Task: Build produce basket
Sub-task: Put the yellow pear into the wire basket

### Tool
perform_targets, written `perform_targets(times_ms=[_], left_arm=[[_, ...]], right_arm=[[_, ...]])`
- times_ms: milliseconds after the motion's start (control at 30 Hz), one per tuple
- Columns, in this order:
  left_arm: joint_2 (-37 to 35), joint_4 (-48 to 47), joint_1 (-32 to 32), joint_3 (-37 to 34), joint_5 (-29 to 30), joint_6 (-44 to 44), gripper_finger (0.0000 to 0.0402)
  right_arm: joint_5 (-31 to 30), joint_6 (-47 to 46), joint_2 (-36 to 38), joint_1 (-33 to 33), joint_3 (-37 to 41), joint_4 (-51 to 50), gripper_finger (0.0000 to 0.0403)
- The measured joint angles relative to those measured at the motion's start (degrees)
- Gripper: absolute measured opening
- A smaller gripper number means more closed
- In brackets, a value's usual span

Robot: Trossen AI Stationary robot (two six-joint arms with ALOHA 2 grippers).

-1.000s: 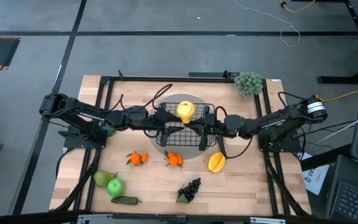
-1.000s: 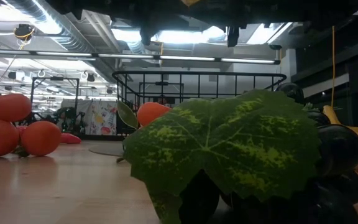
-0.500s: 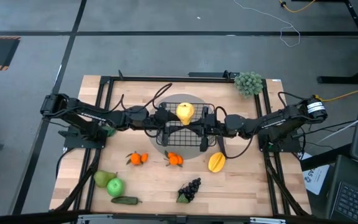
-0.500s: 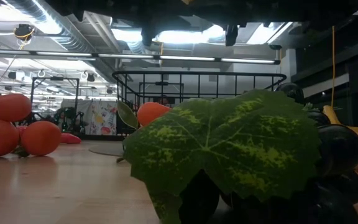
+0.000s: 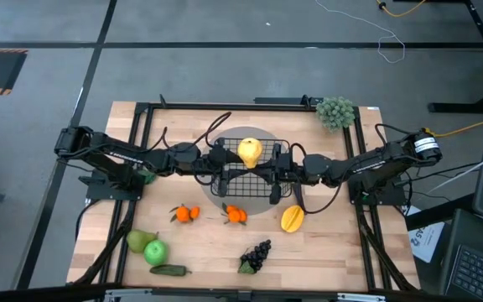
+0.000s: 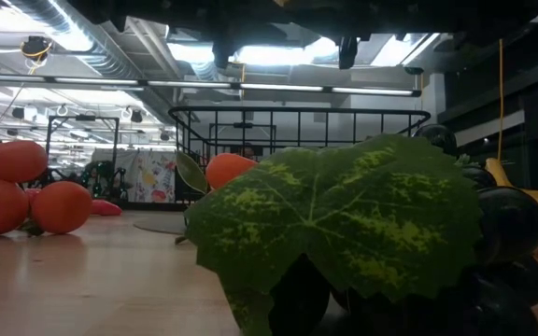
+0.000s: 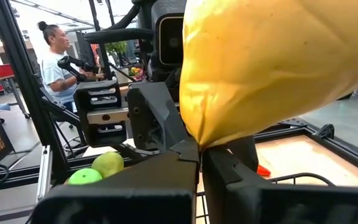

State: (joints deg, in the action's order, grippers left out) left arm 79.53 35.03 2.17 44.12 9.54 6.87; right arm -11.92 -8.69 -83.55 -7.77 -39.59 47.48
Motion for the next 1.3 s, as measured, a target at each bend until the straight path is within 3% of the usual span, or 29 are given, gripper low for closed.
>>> perform_targets(times_ms=[400,967,1300], left_arm=[[0.0,0.0,0.0,0.0,-0.2,-0.5,0.0007],[0.0,0.0,0.3,0.0,0.2,-1.4,0.0000],[0.0,0.1,0.2,0.0,0.6,-1.4,0.0000]], right_arm=[[-0.4,0.0,0.1,0.1,0.0,-0.8,0.0000],[-0.1,0.0,0.1,0.0,0.0,-1.1,0.0005],[0.2,0.0,0.1,0.0,0.0,-1.1,0.0106]])
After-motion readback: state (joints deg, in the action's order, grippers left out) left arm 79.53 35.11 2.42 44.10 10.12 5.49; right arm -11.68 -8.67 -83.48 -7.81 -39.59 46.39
